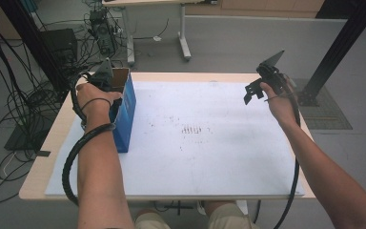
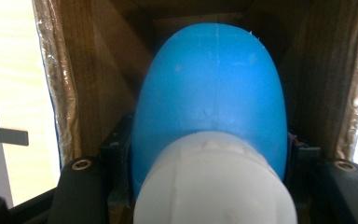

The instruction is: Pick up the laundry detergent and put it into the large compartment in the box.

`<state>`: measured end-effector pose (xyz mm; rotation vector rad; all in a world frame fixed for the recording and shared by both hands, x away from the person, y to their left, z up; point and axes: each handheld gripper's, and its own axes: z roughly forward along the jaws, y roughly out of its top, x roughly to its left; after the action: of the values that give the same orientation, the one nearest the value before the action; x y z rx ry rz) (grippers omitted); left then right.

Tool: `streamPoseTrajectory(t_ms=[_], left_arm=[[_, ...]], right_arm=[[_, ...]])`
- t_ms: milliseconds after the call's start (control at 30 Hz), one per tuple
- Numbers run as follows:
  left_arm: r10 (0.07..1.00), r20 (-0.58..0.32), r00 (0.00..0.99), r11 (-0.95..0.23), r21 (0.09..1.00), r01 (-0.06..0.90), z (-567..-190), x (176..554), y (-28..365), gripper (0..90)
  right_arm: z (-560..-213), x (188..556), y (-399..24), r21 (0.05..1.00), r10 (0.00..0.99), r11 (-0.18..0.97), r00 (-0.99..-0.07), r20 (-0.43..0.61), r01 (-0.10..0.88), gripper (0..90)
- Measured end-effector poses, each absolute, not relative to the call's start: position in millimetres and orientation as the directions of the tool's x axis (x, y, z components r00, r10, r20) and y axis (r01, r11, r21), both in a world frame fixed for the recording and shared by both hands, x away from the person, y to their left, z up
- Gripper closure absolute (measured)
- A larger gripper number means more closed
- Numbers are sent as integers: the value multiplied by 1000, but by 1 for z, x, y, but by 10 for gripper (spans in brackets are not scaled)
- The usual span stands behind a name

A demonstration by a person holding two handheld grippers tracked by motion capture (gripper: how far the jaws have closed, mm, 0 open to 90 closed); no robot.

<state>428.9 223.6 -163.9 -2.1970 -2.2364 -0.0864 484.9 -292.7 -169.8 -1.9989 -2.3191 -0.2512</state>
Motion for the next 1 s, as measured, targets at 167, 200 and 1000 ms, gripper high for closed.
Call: streamPoseTrajectory(t_ms=[167, 200, 1000], left_arm=[[999, 34, -23, 21, 40, 999, -164, 428, 227, 372], [999, 33, -24, 22, 42, 999, -164, 428, 227, 372], [999, 25, -28, 27, 42, 999, -164, 428, 230, 371]], right_arm=[[-170, 485, -291, 74, 976, 140, -150, 157, 987, 58], [-170, 485, -291, 74, 976, 140, -150, 156, 987, 58], [-169, 484, -291, 76, 977, 138, -148, 154, 987, 58]])
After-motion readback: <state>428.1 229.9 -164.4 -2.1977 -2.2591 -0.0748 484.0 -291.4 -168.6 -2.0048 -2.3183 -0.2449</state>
